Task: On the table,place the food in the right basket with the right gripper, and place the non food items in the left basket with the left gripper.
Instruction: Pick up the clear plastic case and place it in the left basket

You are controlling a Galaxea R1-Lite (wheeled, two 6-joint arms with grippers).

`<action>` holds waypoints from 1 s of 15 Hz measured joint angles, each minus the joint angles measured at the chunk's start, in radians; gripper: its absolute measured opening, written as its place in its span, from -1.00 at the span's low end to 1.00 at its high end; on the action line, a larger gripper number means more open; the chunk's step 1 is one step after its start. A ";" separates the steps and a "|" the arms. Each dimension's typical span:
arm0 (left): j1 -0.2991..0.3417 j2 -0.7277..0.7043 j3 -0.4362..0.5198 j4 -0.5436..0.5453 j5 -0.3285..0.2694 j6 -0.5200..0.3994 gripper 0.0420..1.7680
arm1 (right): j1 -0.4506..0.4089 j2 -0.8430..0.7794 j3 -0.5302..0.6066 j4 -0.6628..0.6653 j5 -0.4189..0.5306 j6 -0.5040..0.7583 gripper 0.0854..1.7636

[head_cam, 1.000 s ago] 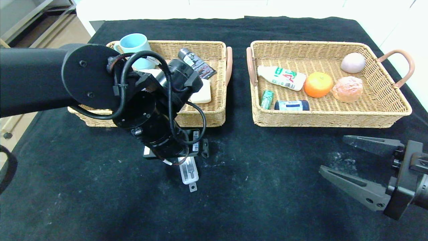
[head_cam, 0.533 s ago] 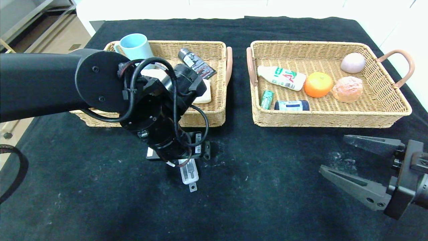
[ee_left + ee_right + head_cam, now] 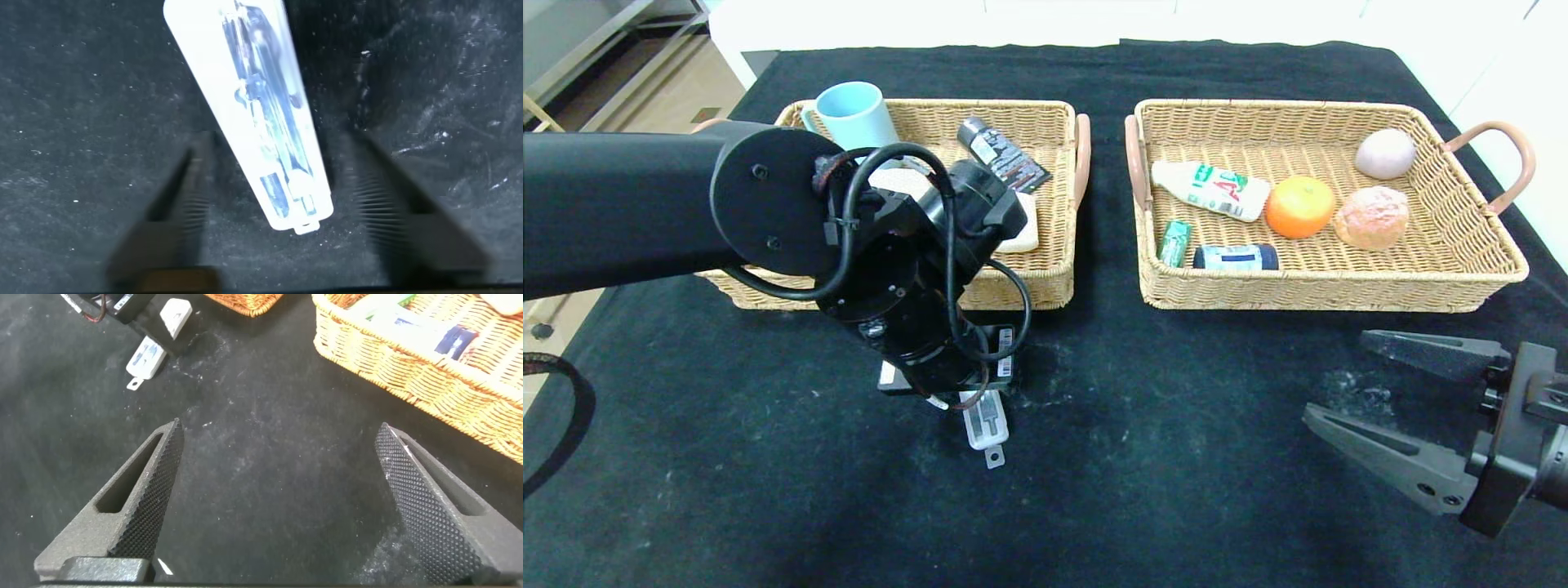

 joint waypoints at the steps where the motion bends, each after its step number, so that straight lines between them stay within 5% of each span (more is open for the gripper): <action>1: 0.000 0.000 0.000 0.000 -0.001 0.002 0.02 | 0.000 0.000 0.000 0.000 0.000 0.000 0.94; 4: 0.000 0.003 0.001 0.001 -0.001 0.001 -0.31 | 0.000 0.000 0.000 0.000 0.000 0.000 0.94; 15: 0.000 0.006 -0.001 0.004 -0.003 0.003 -0.31 | -0.001 0.010 0.000 0.000 0.001 0.000 0.94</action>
